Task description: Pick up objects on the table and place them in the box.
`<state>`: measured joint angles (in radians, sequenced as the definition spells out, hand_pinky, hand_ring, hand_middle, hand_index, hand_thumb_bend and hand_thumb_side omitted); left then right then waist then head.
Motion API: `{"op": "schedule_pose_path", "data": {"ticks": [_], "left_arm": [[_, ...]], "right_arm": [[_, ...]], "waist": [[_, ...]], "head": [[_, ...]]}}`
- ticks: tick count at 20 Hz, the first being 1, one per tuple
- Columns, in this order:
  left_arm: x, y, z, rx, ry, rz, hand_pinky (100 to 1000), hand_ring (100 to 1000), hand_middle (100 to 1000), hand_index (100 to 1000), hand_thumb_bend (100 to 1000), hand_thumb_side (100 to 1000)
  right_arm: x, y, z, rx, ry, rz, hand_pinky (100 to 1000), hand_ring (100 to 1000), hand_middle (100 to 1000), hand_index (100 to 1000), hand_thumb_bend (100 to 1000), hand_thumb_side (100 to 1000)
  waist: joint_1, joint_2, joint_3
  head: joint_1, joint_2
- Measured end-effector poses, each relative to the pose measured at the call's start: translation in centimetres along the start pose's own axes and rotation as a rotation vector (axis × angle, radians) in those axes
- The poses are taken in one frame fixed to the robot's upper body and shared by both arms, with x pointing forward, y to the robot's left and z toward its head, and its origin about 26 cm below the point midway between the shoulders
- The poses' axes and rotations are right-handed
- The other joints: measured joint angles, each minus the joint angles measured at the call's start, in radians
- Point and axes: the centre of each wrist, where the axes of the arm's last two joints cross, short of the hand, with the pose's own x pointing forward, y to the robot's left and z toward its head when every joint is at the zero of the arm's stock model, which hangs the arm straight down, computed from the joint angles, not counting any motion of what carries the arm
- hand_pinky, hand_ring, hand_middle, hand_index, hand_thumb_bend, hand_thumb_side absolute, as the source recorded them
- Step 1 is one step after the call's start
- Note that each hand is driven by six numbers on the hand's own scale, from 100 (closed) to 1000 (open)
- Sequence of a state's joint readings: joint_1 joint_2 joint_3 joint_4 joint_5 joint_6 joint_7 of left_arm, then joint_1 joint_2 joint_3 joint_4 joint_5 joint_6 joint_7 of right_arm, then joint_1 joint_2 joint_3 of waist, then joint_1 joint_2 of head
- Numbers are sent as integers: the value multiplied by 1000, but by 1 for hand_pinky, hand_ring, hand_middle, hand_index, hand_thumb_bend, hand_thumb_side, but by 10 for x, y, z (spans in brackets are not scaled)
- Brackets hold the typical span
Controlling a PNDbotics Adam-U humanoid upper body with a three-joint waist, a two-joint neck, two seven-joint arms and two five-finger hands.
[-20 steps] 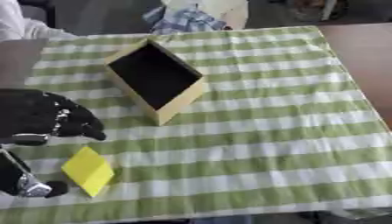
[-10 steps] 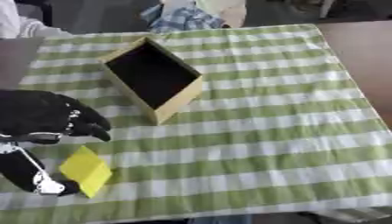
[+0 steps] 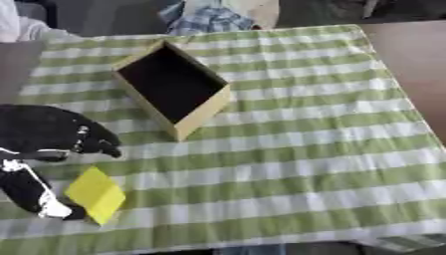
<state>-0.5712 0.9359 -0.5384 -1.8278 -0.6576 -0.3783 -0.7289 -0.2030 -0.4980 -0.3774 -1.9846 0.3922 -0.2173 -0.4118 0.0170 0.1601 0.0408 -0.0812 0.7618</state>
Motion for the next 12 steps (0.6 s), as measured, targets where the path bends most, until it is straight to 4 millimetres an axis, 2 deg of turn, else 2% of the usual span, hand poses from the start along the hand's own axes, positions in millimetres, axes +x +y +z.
{"op": "schedule_pose_path", "data": {"ticks": [8,9,12], "left_arm": [[-6,-12,-11,-36,13,-17,860,930,906,949,589,428],[-6,-13,-13,-36,12,-18,852,925,903,949,558,389],[-8,-14,-16,-31,7,-17,842,920,901,949,545,383]], "right_arm": [[0,0,0,-2,1,-3,622,620,640,780,100,770],[0,0,0,-2,1,-4,621,619,638,779,100,770],[0,0,0,-3,2,-5,621,617,637,778,100,770]], "waist": [[1,6,-4],[1,7,-4],[1,7,-5]], "head": [[0,0],[0,0],[0,0]]}}
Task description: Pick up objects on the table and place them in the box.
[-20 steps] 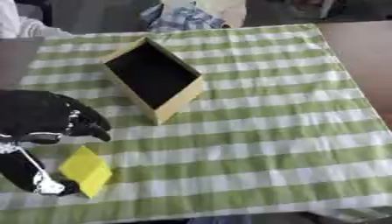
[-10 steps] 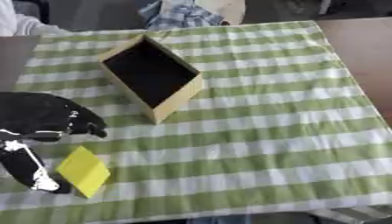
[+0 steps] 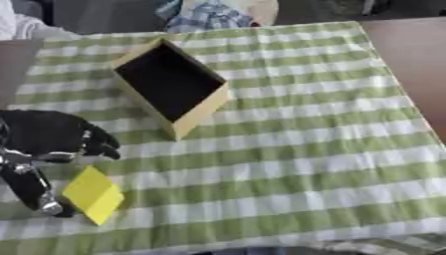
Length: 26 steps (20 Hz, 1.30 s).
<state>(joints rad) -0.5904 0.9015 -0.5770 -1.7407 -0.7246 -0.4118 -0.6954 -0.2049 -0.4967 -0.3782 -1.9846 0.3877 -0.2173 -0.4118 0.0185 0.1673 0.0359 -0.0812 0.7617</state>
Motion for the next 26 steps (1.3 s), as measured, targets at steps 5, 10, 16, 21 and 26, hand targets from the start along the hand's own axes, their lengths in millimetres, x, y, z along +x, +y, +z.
{"op": "schedule_pose_path", "data": {"ticks": [5,10,16,21,26], "left_arm": [[-2,-3,-7,10,-13,12,823,907,889,948,468,357],[0,-9,-18,2,-46,56,780,859,813,888,374,387],[1,-11,-20,5,-73,110,585,651,653,857,345,301],[2,-10,-18,14,-85,144,499,580,706,845,280,278],[5,-4,-14,30,-95,161,493,569,685,777,219,256]], "right_arm": [[0,0,0,-4,1,-3,619,616,635,778,100,771],[0,0,0,-7,6,-5,618,615,634,777,100,771],[0,0,0,-6,7,-5,618,615,633,777,100,771],[0,1,0,-6,8,-5,617,613,631,776,100,771],[0,1,1,-4,10,-4,617,612,629,776,100,769]], "waist": [[2,3,-1],[2,8,-6],[6,11,-8],[6,11,-8],[6,10,-8]], "head": [[0,-2],[0,-8],[-1,-8],[-1,-8],[-1,-9]]}}
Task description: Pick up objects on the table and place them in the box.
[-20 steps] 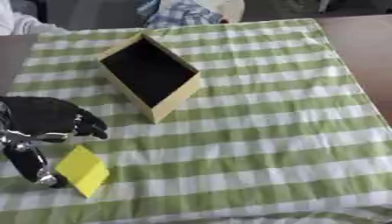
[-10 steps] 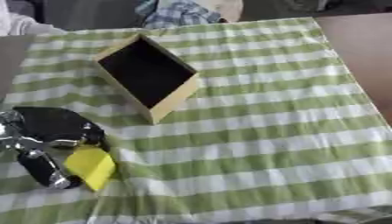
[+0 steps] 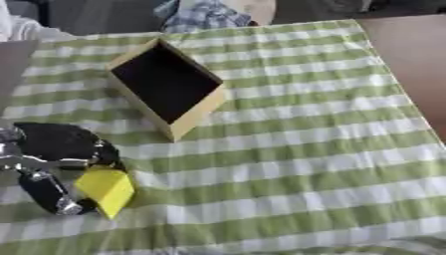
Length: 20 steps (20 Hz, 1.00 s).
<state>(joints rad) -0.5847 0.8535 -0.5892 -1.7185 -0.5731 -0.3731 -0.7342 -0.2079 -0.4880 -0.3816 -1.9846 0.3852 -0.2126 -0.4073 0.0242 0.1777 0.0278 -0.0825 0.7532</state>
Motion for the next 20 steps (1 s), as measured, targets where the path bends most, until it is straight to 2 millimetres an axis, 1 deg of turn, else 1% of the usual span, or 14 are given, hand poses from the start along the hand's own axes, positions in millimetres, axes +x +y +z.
{"op": "schedule_pose_path", "data": {"ticks": [4,7,8,11,13,14,16,20], "left_arm": [[3,9,10,32,-1,-3,526,600,687,764,226,251],[6,18,18,60,0,-20,525,616,683,760,227,246],[7,21,20,68,0,-24,505,625,680,758,220,241],[10,27,26,103,6,-20,431,577,635,719,190,233],[11,32,29,139,14,-14,421,570,633,714,183,228],[12,36,31,161,18,-13,397,553,621,704,187,221],[13,47,36,210,27,-22,379,542,615,697,203,217],[16,70,45,306,30,-54,364,533,623,692,237,210]], "right_arm": [[0,0,0,2,2,1,617,611,628,775,100,768],[0,0,1,3,4,2,617,610,627,774,100,767],[0,0,1,3,5,3,617,610,626,774,100,766],[-1,0,1,3,6,4,618,609,625,774,100,765],[-1,-1,1,3,6,4,618,609,625,773,100,765],[-1,-1,1,2,7,4,618,609,625,773,100,765],[-1,-1,1,1,7,5,619,609,625,773,100,764],[-1,-1,1,0,8,6,618,608,624,772,100,764]], "waist": [[0,-5,4],[0,-6,5],[1,-6,6],[2,-9,7],[2,-9,7],[2,-10,8],[2,-11,9],[2,-12,12]], "head": [[-3,0],[-5,0],[-5,0],[-8,0],[-9,0],[-9,0],[-9,0],[-6,0]]}}
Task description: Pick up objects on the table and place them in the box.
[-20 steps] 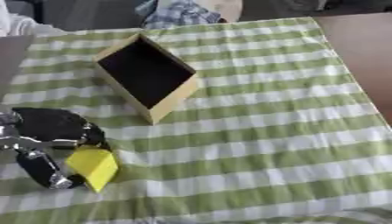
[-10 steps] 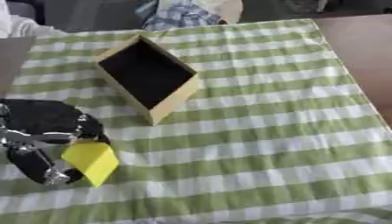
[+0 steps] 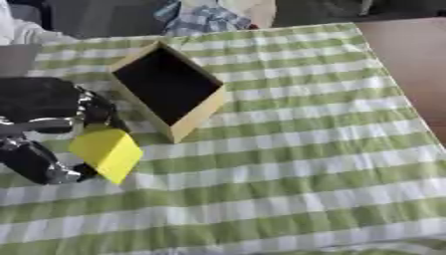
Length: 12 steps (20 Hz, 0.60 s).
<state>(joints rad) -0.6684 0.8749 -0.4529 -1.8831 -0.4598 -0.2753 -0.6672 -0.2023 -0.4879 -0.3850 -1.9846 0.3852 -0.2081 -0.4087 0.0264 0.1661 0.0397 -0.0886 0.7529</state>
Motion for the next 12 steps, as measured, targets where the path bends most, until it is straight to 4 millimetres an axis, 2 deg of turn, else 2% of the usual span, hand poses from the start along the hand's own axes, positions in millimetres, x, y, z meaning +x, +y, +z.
{"op": "schedule_pose_path", "data": {"ticks": [3,5,6,7,12], "left_arm": [[1,17,-1,56,-2,-28,351,524,621,687,256,208],[1,28,-4,83,-7,-49,285,491,585,657,287,206],[1,33,-5,96,-9,-57,221,453,529,605,304,202],[0,37,-7,108,-9,-64,205,436,514,591,307,201],[-6,58,-24,163,4,-95,202,430,511,601,382,199]], "right_arm": [[0,0,0,0,0,0,618,608,623,772,100,763],[0,0,0,0,0,0,618,607,622,772,100,763],[0,0,0,0,0,0,618,607,622,772,100,762],[0,0,0,0,1,0,618,606,622,771,100,762],[0,0,0,1,1,0,617,605,620,771,100,762]], "waist": [[2,0,1],[3,0,0],[3,0,0],[3,0,0],[3,0,-2]], "head": [[12,0],[20,0],[23,0],[25,0],[37,-1]]}}
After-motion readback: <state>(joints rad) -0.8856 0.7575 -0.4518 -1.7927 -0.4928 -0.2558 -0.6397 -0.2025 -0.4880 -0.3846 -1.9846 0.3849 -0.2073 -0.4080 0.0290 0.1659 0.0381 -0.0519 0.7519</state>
